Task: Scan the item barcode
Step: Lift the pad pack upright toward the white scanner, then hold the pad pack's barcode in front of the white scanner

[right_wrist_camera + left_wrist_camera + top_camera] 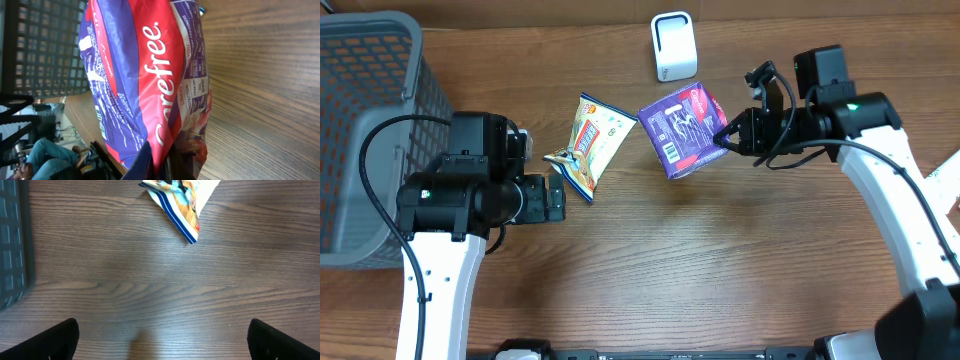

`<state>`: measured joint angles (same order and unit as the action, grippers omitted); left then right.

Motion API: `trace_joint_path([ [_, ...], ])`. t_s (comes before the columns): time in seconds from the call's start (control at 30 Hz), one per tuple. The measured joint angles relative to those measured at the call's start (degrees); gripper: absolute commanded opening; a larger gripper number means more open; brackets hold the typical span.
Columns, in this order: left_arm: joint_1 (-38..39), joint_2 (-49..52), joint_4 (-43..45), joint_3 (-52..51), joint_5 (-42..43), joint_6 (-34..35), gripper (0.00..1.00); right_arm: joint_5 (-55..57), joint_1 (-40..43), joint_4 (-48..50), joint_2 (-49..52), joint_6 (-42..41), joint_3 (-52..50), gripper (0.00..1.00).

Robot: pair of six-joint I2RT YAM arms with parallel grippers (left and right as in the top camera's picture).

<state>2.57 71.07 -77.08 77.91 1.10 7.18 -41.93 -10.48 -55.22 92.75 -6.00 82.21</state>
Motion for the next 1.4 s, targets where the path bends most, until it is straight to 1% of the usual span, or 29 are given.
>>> trace_joint_path([
  [0.23,0.0,0.0,0.0,0.0,0.0,0.0,1.0,-0.3,0.0,0.6,-7.0,0.0,0.0,0.04],
  [0.4,0.0,0.0,0.0,0.0,0.0,0.0,1.0,-0.5,0.0,3.7,-11.1,-0.8,0.0,0.04],
  [0.6,0.0,0.0,0.0,0.0,0.0,0.0,1.0,-0.7,0.0,6.6,-14.8,-9.3,0.0,0.04],
  [0.77,0.0,0.0,0.0,0.0,0.0,0.0,1.0,-0.7,0.0,6.6,-16.7,-16.2,0.0,0.04],
  [0.93,0.0,0.0,0.0,0.0,0.0,0.0,1.0,-1.4,0.0,6.3,-17.5,-19.7,0.0,0.04],
  [1.17,0.0,0.0,0.0,0.0,0.0,0.0,1.0,-1.6,0.0,6.3,-17.6,-20.5,0.0,0.04],
  [1.27,0.0,0.0,0.0,0.0,0.0,0.0,1.0,2.8,-0.1,6.4,-17.7,-18.0,0.0,0.04],
  [1.4,0.0,0.0,0.0,0.0,0.0,0.0,1.0,17.9,-0.4,9.6,-17.2,-14.3,0.0,0.04],
])
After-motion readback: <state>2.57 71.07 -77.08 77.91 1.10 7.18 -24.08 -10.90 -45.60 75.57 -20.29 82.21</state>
